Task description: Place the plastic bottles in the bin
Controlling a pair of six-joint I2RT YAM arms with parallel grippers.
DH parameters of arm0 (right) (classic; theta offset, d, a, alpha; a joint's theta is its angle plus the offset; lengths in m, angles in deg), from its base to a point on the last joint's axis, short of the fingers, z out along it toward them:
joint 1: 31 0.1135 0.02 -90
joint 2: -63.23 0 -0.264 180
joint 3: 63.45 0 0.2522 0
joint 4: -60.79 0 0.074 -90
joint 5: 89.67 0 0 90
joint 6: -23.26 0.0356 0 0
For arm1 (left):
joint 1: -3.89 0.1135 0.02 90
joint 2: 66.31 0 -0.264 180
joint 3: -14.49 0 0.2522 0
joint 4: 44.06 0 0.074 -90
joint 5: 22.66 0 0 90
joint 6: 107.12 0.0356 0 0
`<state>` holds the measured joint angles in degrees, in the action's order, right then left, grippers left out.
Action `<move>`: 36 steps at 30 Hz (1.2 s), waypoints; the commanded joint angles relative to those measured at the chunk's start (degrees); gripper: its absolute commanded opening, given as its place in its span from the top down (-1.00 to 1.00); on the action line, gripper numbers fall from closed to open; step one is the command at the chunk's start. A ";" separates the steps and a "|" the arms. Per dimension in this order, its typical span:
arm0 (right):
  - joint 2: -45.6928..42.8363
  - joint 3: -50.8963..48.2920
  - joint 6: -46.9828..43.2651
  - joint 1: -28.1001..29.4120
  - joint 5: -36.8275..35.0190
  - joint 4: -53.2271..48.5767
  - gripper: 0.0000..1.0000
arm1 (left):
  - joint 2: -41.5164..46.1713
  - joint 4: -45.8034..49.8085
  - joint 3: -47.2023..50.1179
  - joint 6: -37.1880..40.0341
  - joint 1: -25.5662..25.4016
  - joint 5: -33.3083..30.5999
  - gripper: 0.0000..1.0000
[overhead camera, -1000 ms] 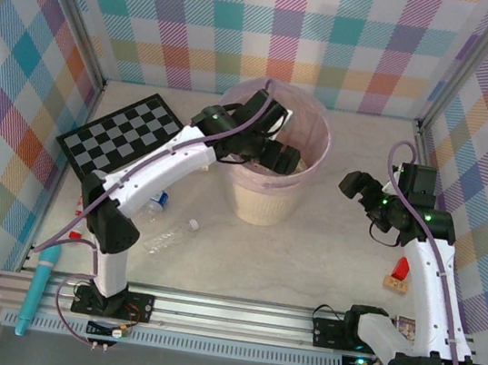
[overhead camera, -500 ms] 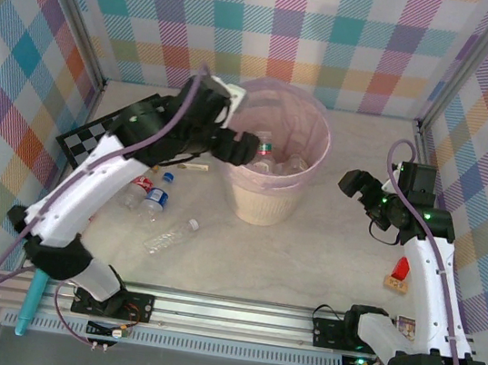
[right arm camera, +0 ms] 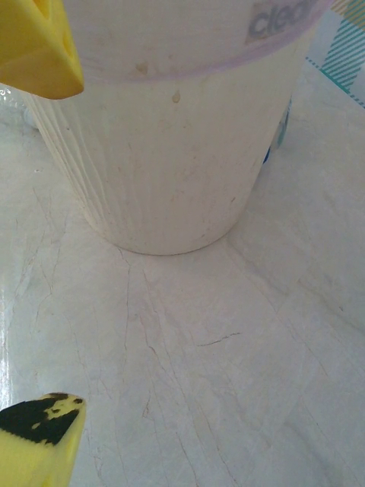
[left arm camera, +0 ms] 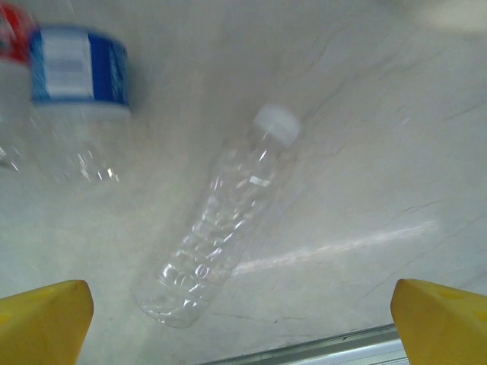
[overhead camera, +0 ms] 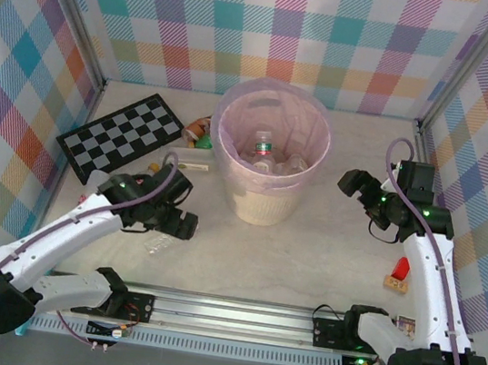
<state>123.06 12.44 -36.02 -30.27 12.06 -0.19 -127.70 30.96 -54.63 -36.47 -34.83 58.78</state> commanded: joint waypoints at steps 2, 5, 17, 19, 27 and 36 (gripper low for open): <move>0.59 2.04 -1.13 -0.29 1.84 -0.07 -0.98 | 0.90 -7.14 6.62 -7.18 1.00 0.80 -0.99; 0.48 2.25 -1.12 -0.30 1.79 -0.52 -0.98 | 0.07 -11.06 10.51 -9.69 1.19 3.06 -0.99; -0.23 1.77 -1.53 -0.30 1.63 -1.03 -0.98 | -8.21 -21.34 18.50 -12.89 1.23 2.02 -0.99; -0.41 1.60 -1.67 -0.30 1.61 -0.97 -0.98 | -8.64 -22.48 19.17 -13.63 1.19 1.83 -0.93; -0.51 0.98 -1.89 -0.28 1.80 -0.76 -0.98 | -6.77 -23.18 19.69 -16.00 1.20 2.38 -0.21; -0.08 1.15 -2.30 -0.33 2.37 -0.42 -0.97 | -1.08 -15.36 13.56 -15.84 1.19 1.01 -0.12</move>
<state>123.50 12.68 -37.20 -30.27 13.07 -0.58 -132.07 10.96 -37.14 -52.12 -34.15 61.25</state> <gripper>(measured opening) 0.986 0.559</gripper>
